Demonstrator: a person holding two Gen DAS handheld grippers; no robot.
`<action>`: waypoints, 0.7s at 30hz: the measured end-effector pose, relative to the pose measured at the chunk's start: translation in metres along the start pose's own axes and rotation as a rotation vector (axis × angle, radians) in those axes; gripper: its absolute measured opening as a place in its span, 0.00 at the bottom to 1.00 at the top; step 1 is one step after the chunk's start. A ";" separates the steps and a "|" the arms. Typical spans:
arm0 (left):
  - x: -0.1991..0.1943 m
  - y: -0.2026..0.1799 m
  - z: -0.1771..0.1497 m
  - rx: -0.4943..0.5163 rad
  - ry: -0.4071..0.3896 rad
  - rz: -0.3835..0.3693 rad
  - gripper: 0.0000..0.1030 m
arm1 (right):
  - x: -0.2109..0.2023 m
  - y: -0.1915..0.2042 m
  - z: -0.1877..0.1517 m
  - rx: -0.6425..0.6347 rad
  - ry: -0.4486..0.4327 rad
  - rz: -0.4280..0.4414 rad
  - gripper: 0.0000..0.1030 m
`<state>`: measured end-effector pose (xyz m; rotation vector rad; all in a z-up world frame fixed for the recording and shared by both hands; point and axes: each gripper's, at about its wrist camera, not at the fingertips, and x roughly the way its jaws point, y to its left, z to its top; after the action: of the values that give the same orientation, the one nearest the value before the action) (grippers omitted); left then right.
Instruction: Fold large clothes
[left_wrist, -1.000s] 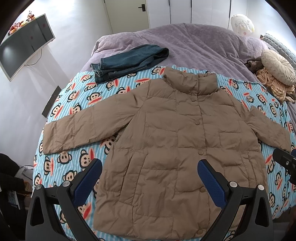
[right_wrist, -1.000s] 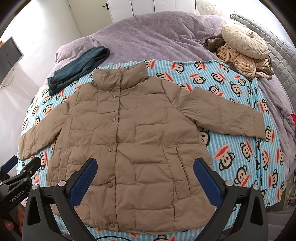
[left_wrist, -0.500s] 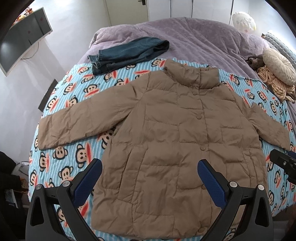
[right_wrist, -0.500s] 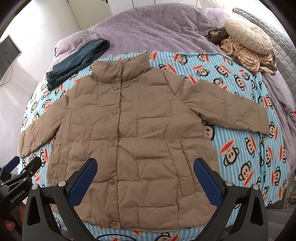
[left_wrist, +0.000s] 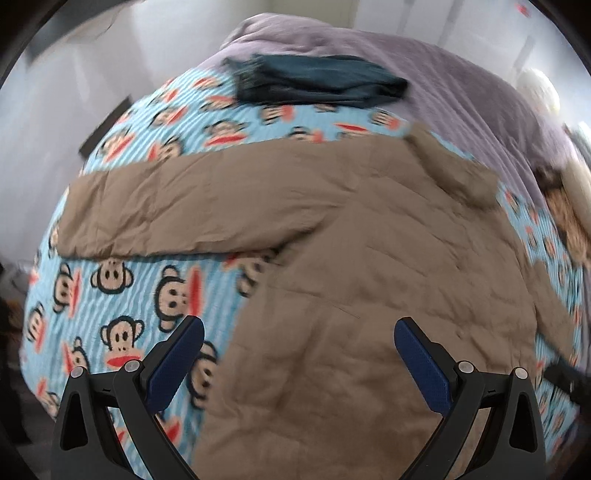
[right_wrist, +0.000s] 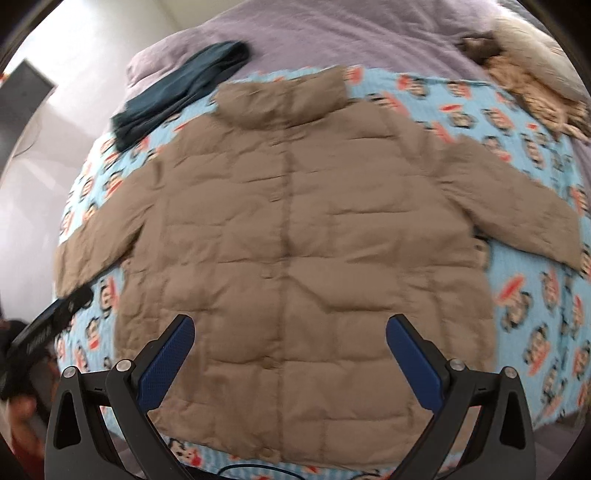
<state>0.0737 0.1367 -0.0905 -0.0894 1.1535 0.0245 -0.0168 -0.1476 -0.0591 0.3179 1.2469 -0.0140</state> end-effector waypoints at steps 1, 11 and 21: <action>0.010 0.018 0.004 -0.048 0.005 0.000 1.00 | 0.008 0.009 0.002 -0.018 0.013 0.023 1.00; 0.095 0.155 0.018 -0.433 0.021 -0.069 1.00 | 0.071 0.080 0.041 -0.141 0.107 0.031 1.00; 0.143 0.200 0.031 -0.586 -0.061 -0.106 1.00 | 0.127 0.133 0.081 -0.199 0.134 0.059 1.00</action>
<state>0.1467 0.3348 -0.2208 -0.6642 1.0498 0.2702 0.1237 -0.0195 -0.1238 0.1841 1.3595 0.1835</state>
